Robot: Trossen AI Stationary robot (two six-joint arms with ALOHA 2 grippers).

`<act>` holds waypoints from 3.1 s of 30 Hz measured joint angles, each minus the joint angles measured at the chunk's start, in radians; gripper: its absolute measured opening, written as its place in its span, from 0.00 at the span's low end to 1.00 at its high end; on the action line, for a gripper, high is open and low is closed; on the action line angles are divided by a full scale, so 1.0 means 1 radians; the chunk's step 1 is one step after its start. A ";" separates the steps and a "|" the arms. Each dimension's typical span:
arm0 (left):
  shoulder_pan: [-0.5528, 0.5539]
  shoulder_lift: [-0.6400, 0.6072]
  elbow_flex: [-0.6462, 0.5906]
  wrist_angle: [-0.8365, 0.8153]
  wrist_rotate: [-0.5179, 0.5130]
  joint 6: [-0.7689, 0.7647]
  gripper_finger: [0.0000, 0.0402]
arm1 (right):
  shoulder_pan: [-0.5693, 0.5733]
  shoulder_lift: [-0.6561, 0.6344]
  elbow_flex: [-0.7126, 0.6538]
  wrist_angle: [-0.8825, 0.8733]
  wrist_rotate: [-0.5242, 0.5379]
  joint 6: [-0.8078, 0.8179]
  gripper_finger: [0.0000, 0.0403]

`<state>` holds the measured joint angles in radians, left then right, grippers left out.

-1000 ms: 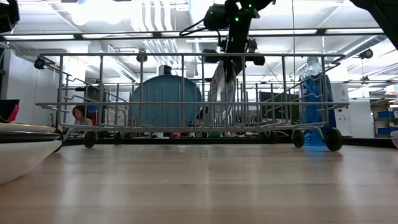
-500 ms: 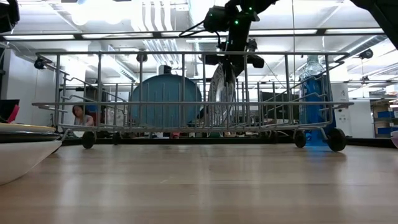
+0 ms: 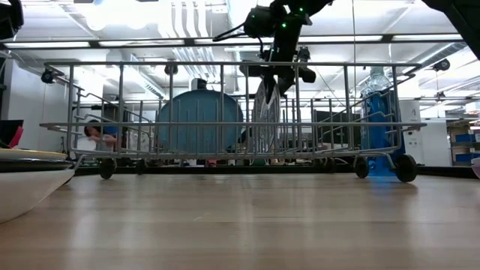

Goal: Sort dishes
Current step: Put the white patterned plate in the dish rack, then put the white-orange patterned plate in the dish rack

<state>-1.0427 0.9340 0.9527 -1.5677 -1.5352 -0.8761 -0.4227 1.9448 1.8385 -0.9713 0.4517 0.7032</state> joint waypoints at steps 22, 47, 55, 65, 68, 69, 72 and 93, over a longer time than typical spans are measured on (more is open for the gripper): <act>0.000 0.000 -0.006 0.000 0.000 0.000 0.42 | -0.001 -0.007 0.000 0.003 -0.043 -0.002 0.42; 0.000 0.000 -0.014 0.004 -0.003 0.000 0.42 | -0.001 -0.009 0.002 -0.047 -0.087 0.005 0.62; 0.000 0.000 -0.013 0.004 -0.003 0.000 0.42 | -0.002 -0.036 0.047 -0.070 -0.086 0.002 0.61; 0.000 0.000 -0.013 0.008 -0.005 0.000 0.42 | -0.002 -0.063 0.189 -0.141 -0.083 -0.033 0.63; 0.000 0.000 -0.013 0.015 -0.023 0.000 0.42 | -0.002 -0.063 0.247 -0.166 -0.084 -0.058 0.62; 0.000 0.000 -0.013 0.017 -0.027 0.000 0.42 | -0.002 -0.063 0.270 -0.179 -0.084 -0.065 0.62; 0.000 0.000 -0.013 0.029 -0.029 0.000 0.42 | -0.001 -0.063 0.341 -0.228 -0.084 -0.097 0.62; -0.001 0.315 0.356 0.388 0.649 0.082 0.42 | 0.548 -0.171 0.258 -0.197 -0.033 -0.525 0.46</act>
<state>-1.0439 1.2490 1.3083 -1.1799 -0.8866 -0.7942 0.1252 1.7742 2.0963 -1.1685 0.4192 0.1786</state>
